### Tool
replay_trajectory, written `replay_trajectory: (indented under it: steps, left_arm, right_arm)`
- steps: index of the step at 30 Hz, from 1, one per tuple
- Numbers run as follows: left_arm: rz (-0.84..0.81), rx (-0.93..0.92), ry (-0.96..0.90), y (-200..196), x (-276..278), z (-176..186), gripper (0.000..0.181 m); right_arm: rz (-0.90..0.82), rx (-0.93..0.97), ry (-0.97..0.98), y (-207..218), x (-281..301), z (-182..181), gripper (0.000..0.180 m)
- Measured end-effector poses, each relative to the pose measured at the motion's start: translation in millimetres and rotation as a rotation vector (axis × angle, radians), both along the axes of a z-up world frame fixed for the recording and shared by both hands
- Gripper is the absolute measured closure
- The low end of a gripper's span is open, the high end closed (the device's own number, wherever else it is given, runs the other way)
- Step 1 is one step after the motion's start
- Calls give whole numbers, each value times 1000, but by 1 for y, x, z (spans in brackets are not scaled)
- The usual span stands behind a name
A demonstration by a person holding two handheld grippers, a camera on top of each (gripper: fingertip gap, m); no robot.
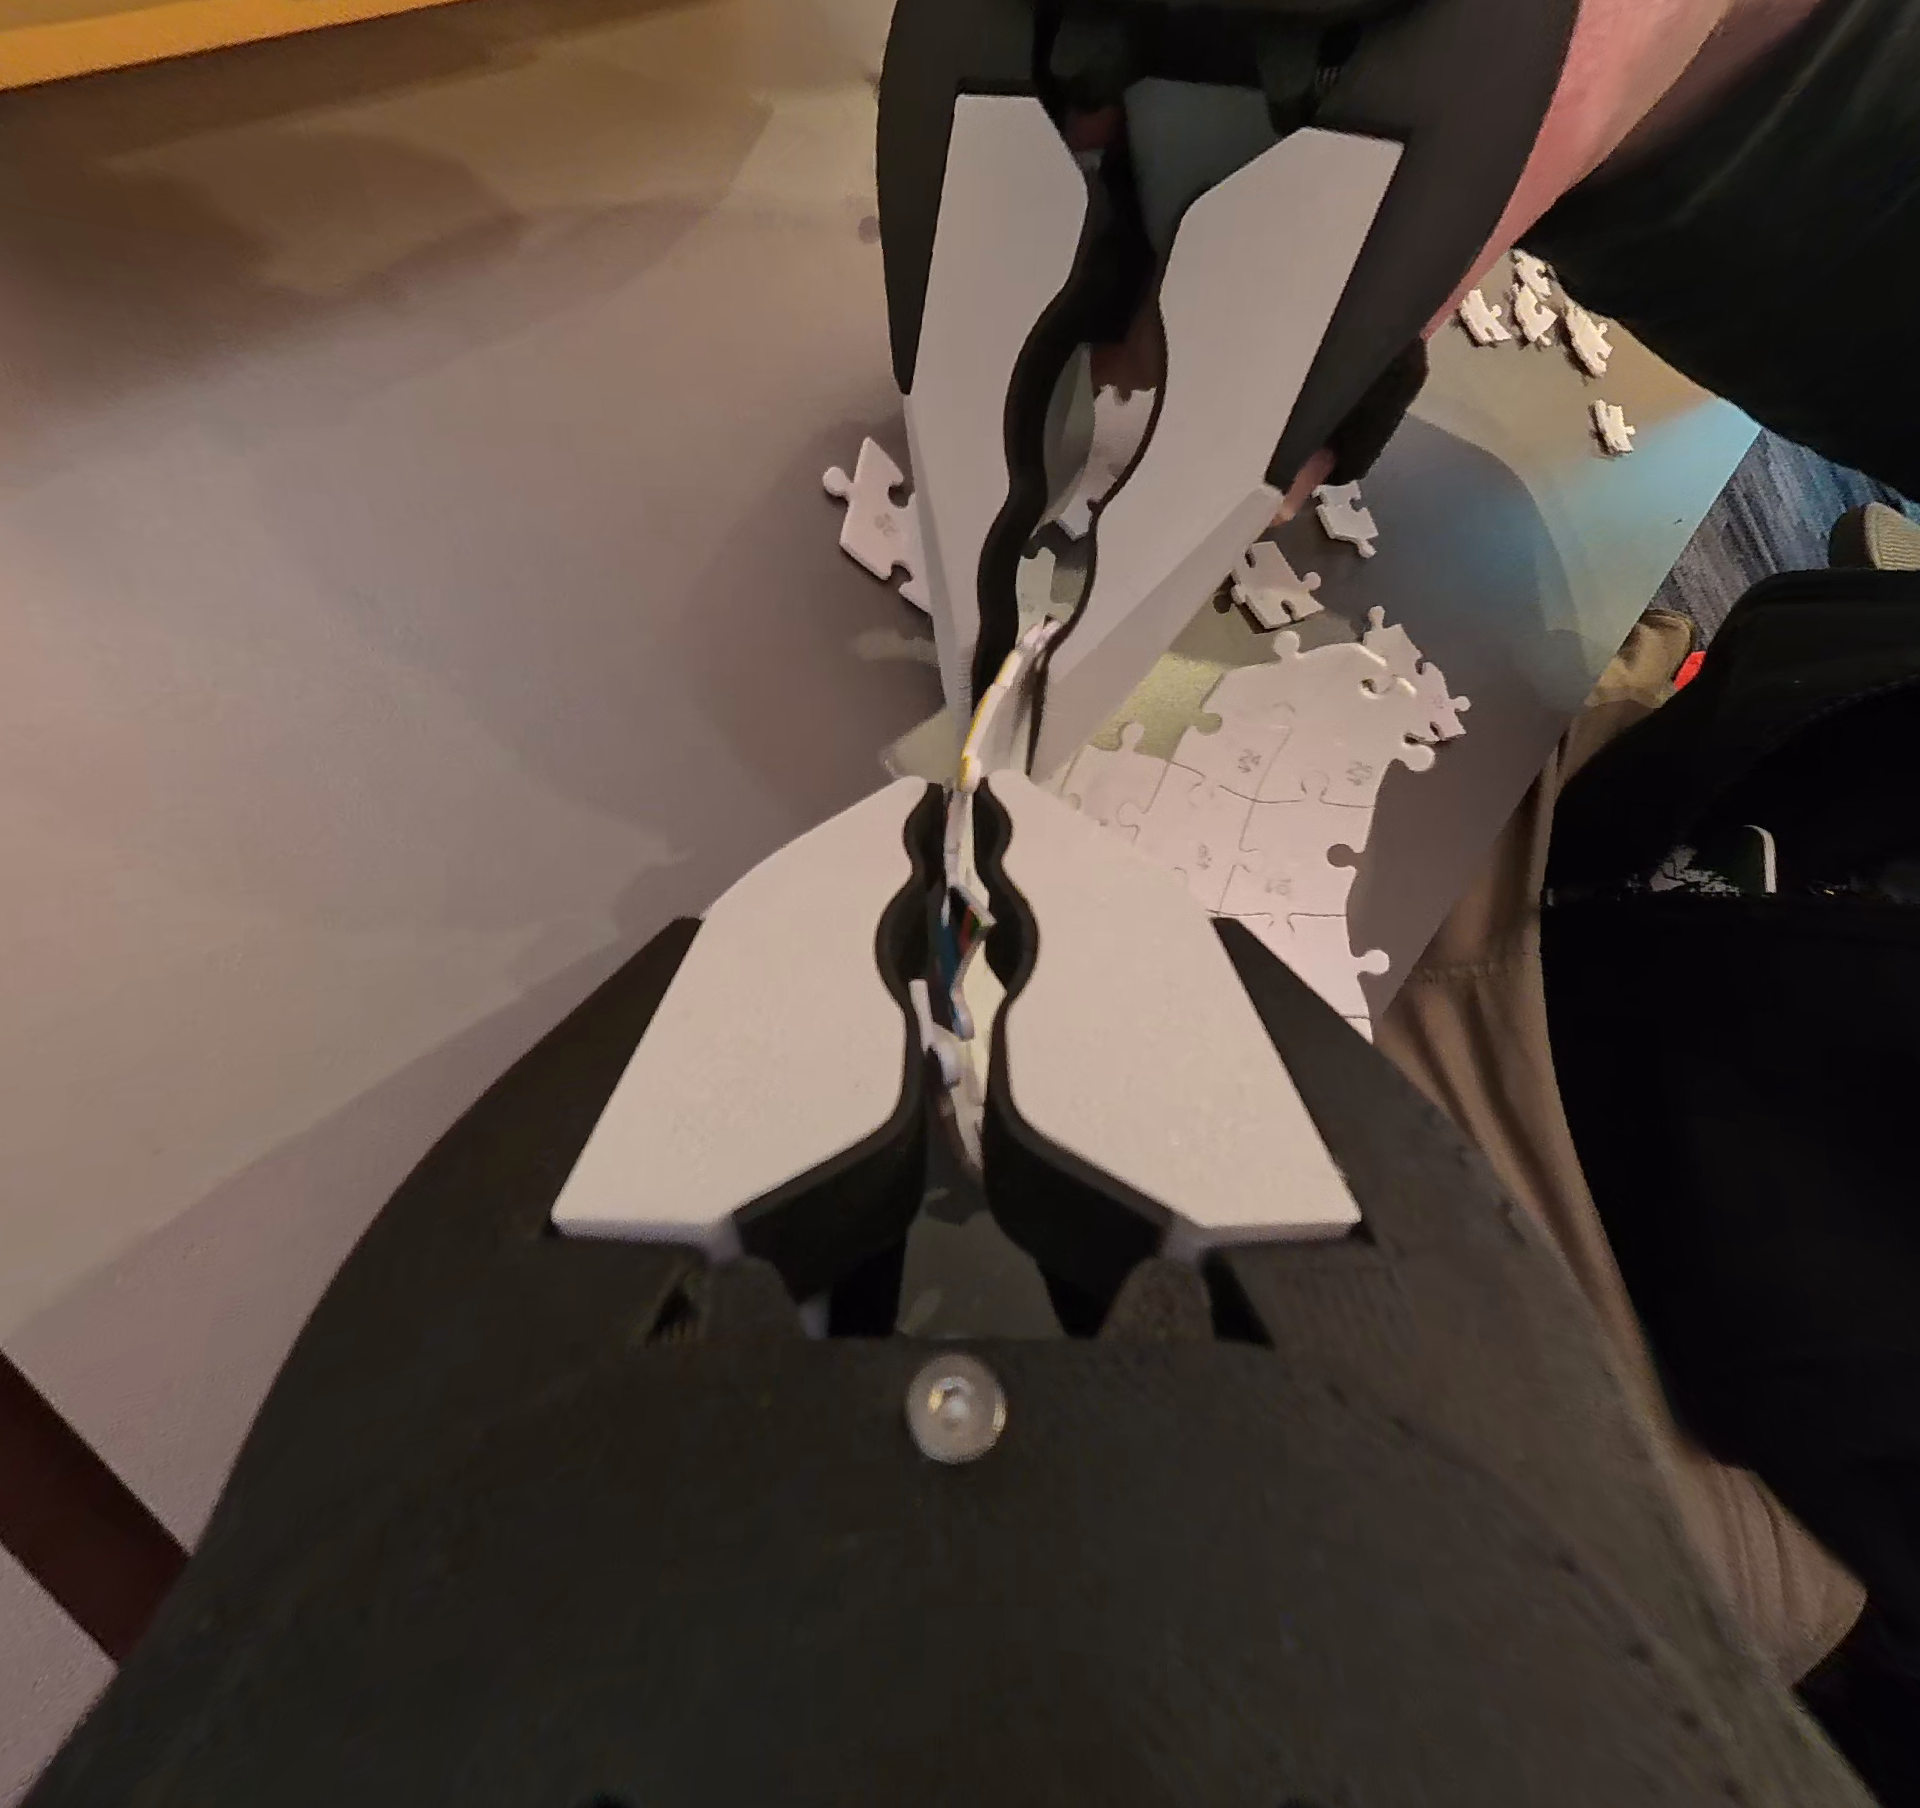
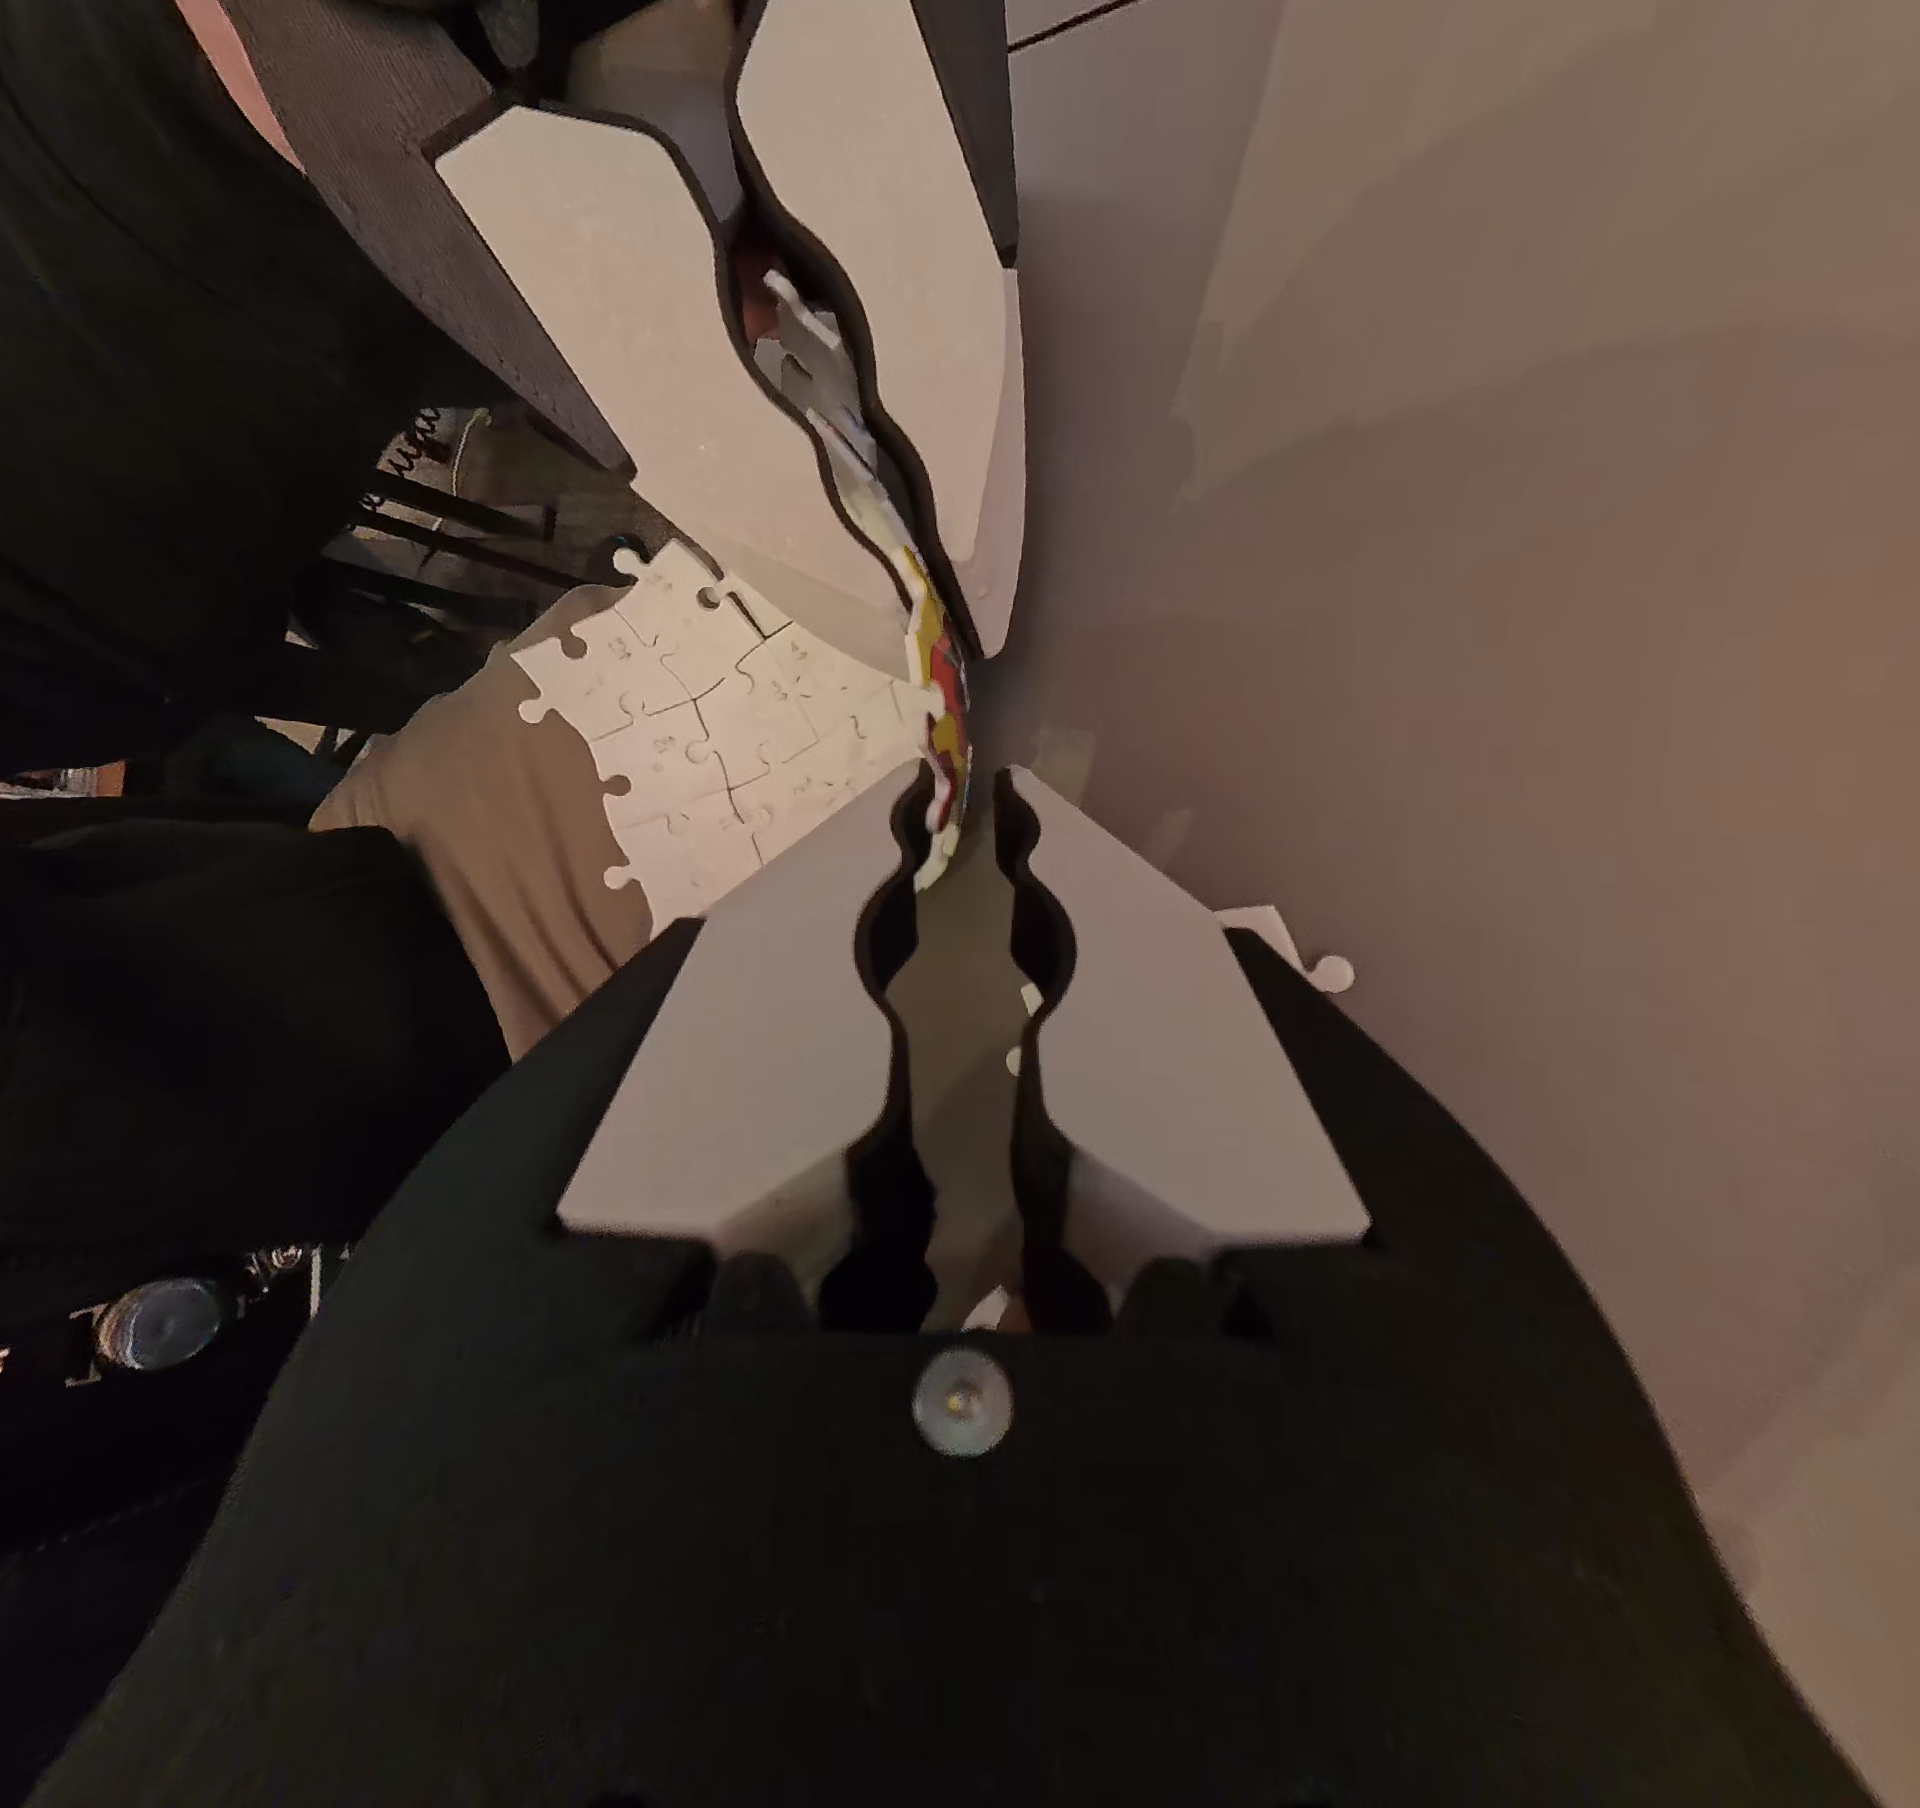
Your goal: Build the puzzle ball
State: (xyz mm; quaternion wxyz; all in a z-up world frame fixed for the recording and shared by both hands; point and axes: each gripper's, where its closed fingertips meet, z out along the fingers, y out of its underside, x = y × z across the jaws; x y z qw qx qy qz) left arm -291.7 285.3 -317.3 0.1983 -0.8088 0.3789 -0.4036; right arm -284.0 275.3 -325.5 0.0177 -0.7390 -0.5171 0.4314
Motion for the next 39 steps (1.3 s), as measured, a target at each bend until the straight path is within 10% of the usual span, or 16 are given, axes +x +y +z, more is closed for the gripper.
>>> replay_trajectory:
  steps: [39]
  left_arm:
    - [30,-14,-30,-2,-17,15,160]
  right_arm:
    - [-69,24,50,3,-4,3,168]
